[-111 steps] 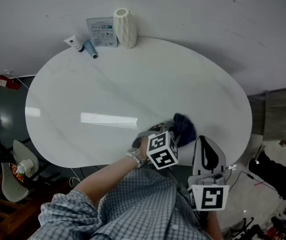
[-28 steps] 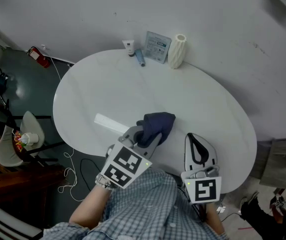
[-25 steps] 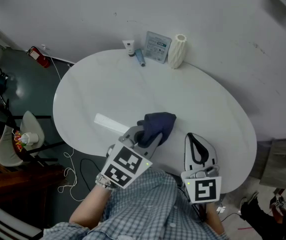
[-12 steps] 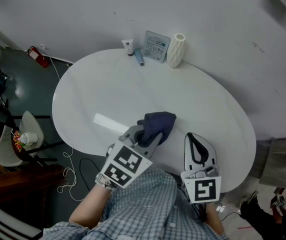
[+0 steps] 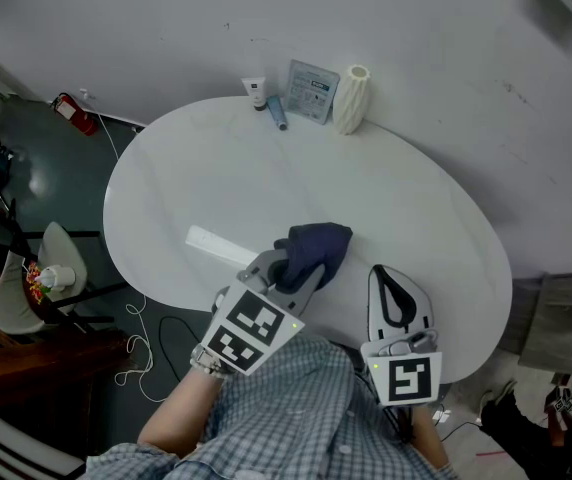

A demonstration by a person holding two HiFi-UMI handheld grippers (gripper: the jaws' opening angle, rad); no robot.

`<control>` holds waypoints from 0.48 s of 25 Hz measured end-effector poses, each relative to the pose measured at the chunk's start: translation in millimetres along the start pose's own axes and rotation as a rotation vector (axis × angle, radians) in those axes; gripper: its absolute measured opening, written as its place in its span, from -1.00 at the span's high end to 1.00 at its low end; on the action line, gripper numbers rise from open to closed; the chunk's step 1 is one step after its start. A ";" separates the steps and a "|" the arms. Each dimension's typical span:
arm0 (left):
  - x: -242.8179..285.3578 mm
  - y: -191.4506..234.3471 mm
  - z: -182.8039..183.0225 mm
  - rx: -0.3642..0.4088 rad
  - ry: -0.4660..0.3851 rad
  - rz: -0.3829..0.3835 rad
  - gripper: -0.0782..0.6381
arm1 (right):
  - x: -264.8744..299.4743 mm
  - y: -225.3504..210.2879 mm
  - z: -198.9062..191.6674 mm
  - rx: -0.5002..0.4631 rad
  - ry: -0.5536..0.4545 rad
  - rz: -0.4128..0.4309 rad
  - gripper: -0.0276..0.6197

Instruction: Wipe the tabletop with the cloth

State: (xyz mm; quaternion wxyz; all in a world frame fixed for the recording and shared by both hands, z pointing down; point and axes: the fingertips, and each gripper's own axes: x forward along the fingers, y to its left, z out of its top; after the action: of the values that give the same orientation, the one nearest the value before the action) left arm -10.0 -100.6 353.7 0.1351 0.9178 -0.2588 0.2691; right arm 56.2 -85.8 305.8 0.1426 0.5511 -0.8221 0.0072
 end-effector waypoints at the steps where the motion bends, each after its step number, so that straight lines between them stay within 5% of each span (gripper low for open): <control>1: 0.1 0.1 0.0 0.000 0.000 0.000 0.69 | 0.1 0.1 -0.6 0.001 0.003 0.000 0.89; 12: -0.5 -0.5 -0.5 -0.011 -0.003 -0.007 0.69 | -1.8 2.3 -2.0 -0.011 0.015 0.003 0.89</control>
State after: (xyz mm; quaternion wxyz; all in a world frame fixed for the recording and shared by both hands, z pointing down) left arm -10.3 -99.8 353.8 0.1406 0.9184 -0.2571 0.2659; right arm 55.2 -82.9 307.5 0.1518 0.5490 -0.8219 0.0070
